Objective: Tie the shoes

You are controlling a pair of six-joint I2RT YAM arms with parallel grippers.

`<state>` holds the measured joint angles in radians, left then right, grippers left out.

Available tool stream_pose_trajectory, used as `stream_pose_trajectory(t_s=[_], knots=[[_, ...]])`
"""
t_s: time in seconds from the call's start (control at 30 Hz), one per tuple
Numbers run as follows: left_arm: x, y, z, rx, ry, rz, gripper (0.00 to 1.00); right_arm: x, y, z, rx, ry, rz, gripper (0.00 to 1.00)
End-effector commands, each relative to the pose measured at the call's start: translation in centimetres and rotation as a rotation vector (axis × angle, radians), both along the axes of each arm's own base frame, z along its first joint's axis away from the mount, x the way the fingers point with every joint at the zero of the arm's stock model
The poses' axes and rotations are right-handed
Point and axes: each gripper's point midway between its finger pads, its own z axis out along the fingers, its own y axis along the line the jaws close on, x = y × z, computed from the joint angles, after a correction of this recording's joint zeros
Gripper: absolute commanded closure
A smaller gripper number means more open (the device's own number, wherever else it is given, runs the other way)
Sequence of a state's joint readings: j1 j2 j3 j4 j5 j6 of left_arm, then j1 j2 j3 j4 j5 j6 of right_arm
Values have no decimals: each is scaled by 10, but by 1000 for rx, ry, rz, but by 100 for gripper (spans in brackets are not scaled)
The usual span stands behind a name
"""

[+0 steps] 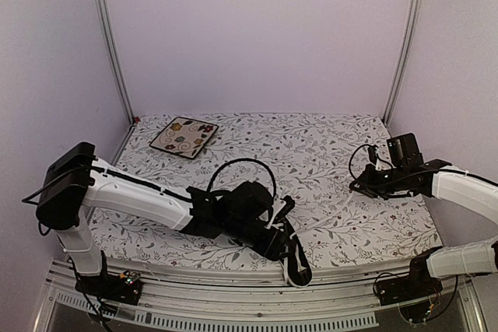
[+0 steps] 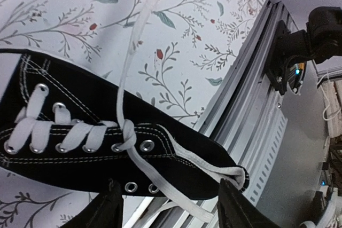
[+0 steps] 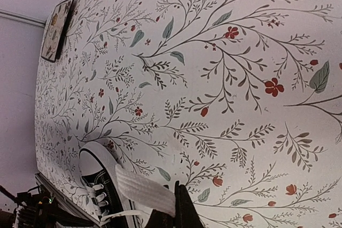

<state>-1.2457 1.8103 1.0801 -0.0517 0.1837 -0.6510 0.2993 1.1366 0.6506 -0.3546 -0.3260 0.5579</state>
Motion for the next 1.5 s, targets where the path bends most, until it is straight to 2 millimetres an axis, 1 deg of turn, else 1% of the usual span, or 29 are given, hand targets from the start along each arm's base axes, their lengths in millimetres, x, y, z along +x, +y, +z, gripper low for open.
stream_pose_trajectory(t_s=[0.0, 0.17, 0.37, 0.43, 0.47, 0.63, 0.67, 0.77, 0.83, 0.93, 1.0, 1.03, 1.07, 1.13, 1.17, 1.23, 1.3, 1.33, 1.47], knots=[[-26, -3, -17, 57, 129, -47, 42, 2, 0, -4, 1, -5, 9, 98], [-35, -4, -26, 86, 207, -48, 50, 0, 1, -7, 3, -1, 14, 98], [-43, -9, -38, 106, 266, -65, 52, 0, 1, -9, 5, -4, 19, 98], [-43, -10, -37, 112, 273, -65, 53, -1, 1, -9, 4, -5, 19, 98], [-43, -7, -52, 151, 285, -58, 56, -1, 1, -9, 3, -6, 18, 98], [-38, 4, -71, 273, 248, -20, 75, -2, 0, -12, 0, -9, 20, 98], [-39, 8, -75, 307, 240, -16, 78, -2, 0, -13, 0, -9, 19, 98], [-38, 7, -79, 350, 209, -13, 79, -3, 0, -15, 4, -10, 20, 98], [-36, 7, -83, 380, 188, -5, 84, -3, 1, -17, 7, -10, 22, 98], [-31, 19, -95, 467, 139, 18, 93, -4, 3, -16, 22, -12, 31, 98], [-26, 31, -98, 503, 111, 45, 94, -5, 7, -15, 36, -15, 48, 98], [-24, 36, -96, 496, 112, 62, 91, -6, 8, -14, 43, -18, 61, 98], [-22, 39, -94, 472, 118, 70, 85, -8, 12, -13, 52, -22, 90, 98], [-18, 36, -80, 379, 125, 88, 67, -14, 21, -10, 80, -21, 154, 98], [-15, 32, -62, 303, 123, 97, 59, -19, 28, -9, 96, -18, 194, 98], [-9, 22, -34, 152, 123, 111, 46, -30, 41, -11, 102, -7, 271, 98], [-2, 20, -15, 53, 132, 137, 39, -42, 56, -16, 103, 20, 339, 98], [2, 21, -10, 18, 141, 147, 37, -49, 64, -18, 111, 28, 369, 98], [13, 24, -8, -67, 203, 169, 30, -70, 87, -39, 132, 105, 430, 98]])
